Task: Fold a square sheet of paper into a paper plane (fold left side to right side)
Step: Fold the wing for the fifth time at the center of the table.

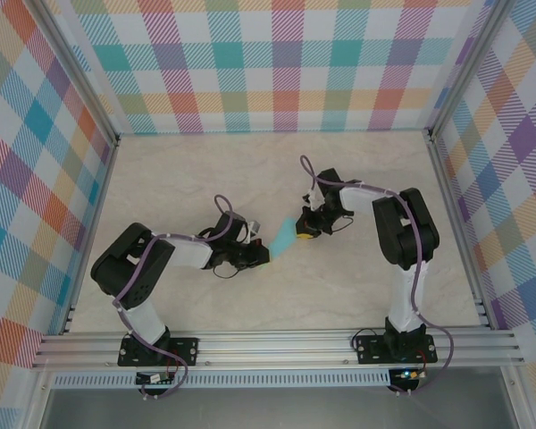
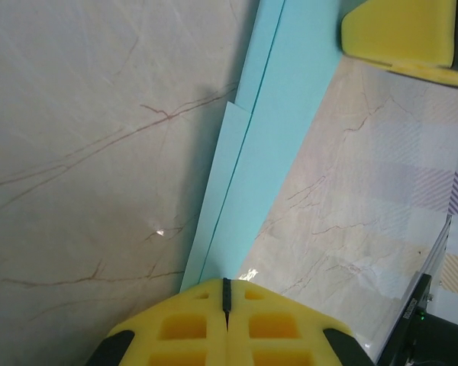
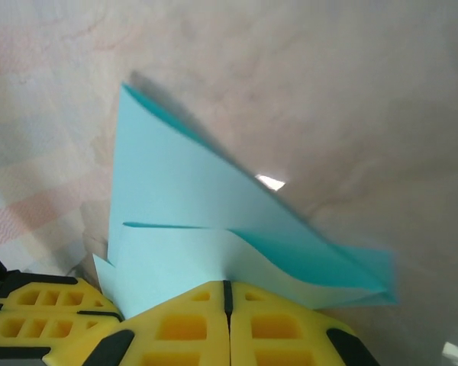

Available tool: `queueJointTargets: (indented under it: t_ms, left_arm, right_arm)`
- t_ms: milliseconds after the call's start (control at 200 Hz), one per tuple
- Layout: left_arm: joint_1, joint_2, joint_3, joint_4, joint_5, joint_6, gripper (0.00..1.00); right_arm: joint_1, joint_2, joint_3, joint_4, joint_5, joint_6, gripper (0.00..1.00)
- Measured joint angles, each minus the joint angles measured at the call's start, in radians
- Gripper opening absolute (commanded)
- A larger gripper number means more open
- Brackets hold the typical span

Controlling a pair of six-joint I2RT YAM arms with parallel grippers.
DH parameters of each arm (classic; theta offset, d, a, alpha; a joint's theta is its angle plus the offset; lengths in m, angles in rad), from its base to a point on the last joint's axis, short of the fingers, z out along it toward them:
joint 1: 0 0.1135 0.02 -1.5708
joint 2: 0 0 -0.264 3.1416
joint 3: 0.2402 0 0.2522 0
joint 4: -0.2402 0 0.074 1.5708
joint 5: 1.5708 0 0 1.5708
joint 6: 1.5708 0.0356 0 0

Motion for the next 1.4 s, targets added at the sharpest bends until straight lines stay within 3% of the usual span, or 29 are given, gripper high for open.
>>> queueJointTargets:
  t_ms: [550, 830, 930, 1060, 1165, 1305, 1400]
  left_arm:
    - [0.000, -0.077, -0.055, -0.046, -0.041, 0.004, 0.00]
    - [0.000, -0.117, -0.087, -0.066, -0.056, 0.008, 0.00]
    - [0.000, -0.136, -0.093, -0.093, -0.060, 0.010, 0.00]
    - [0.000, -0.185, -0.099, -0.184, -0.076, 0.026, 0.00]
    - [0.000, -0.238, -0.098, -0.260, -0.099, 0.045, 0.05]
    - [0.000, -0.317, -0.078, -0.335, -0.142, 0.070, 0.14]
    - [0.000, -0.372, -0.049, -0.380, -0.203, 0.087, 0.20]
  right_arm:
    - [-0.060, 0.018, 0.037, -0.035, 0.015, -0.029, 0.06]
    - [-0.101, 0.019, 0.035, 0.015, 0.013, -0.029, 0.15]
    - [-0.133, 0.018, 0.025, 0.060, -0.007, -0.017, 0.20]
    - [-0.144, -0.005, 0.013, 0.087, -0.004, -0.007, 0.35]
    - [-0.144, -0.051, 0.009, 0.085, 0.030, -0.010, 0.44]
    - [-0.145, -0.139, 0.009, 0.067, 0.085, -0.010, 0.49]
    - [-0.139, -0.211, -0.003, 0.056, 0.129, 0.007, 0.59]
